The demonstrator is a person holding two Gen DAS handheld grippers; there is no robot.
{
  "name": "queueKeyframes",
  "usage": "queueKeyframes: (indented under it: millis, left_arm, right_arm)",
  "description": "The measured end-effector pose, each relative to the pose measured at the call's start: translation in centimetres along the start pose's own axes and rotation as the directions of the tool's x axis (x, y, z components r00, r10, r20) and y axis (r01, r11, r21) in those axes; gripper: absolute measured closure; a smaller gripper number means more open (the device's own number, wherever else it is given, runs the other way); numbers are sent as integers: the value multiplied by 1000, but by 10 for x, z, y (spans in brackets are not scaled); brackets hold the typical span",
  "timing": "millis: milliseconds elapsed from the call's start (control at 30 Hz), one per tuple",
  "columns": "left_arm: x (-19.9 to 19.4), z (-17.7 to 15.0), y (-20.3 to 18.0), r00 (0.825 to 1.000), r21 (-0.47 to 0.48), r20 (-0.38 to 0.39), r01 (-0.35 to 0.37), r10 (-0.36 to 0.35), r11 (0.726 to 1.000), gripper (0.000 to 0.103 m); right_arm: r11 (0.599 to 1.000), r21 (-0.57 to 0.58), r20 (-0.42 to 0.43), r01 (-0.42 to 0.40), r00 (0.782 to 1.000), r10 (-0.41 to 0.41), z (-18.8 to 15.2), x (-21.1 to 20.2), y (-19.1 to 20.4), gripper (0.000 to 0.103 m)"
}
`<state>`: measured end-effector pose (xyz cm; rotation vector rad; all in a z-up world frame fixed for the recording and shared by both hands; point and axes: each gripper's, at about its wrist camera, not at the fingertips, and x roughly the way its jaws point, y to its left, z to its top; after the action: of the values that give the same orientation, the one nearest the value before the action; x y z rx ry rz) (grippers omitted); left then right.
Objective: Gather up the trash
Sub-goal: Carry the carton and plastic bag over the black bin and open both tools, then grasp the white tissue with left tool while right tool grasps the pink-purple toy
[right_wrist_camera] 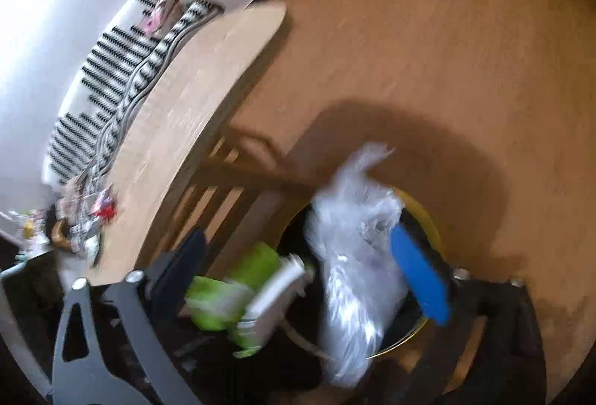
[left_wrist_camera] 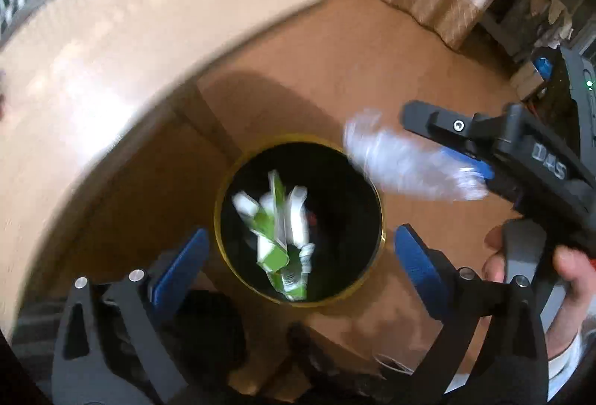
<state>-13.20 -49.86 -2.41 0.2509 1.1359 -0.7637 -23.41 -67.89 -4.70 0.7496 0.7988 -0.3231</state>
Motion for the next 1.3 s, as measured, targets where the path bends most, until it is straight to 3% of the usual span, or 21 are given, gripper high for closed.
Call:
queueKeyframes:
  millis: [100, 167, 300, 367, 500, 533, 667, 767, 933, 1000, 1133, 1300]
  left_arm:
    - [-21, 7, 15, 998, 3, 39, -58, 58, 998, 6]
    - [-47, 6, 37, 989, -44, 109, -94, 99, 995, 6]
    - [-103, -4, 110, 945, -223, 217, -197, 246, 955, 6]
    - [-133, -23, 164, 904, -358, 227, -268, 362, 894, 6]
    - [-170, -58, 240, 843, -505, 193, -354, 503, 787, 6]
    - [-181, -73, 266, 827, -558, 167, -369, 536, 743, 6]
    - [-206, -115, 336, 822, -720, 112, -320, 558, 616, 6]
    - [-218, -120, 375, 821, -785, 111, -273, 561, 556, 6]
    - [-211, -94, 419, 823, -793, 95, -278, 560, 543, 6]
    - [-197, -73, 434, 827, -788, 89, -283, 556, 547, 6]
    - [-162, -39, 465, 844, -752, 64, -311, 533, 582, 6]
    - [-144, -26, 481, 834, -718, 31, -365, 551, 593, 6]
  right_arm:
    - [997, 33, 39, 69, 997, -71, 4, -5, -3, 6]
    - [996, 32, 49, 80, 995, -82, 3, -4, 1, 6]
    - [995, -48, 51, 90, 995, -88, -5, 7, 31, 7]
    - [991, -108, 44, 82, 996, -78, -6, 17, 57, 7]
    - [970, -242, 7, -4, 1000, 6, -14, 30, 127, 7]
    - [956, -292, -7, -34, 999, 34, -19, 34, 153, 7]
    - [892, -436, -57, -117, 993, 102, -33, 50, 239, 7]
    - [841, -510, -90, -184, 983, 160, -45, 59, 297, 7]
    - [737, -653, -83, -175, 984, 161, -55, 94, 377, 7]
    - [730, -663, -92, -167, 985, 143, -51, 121, 404, 7]
    - [729, -660, -152, -180, 983, 105, -46, 175, 441, 7]
    - [661, -724, -203, -196, 977, 67, -63, 215, 451, 7]
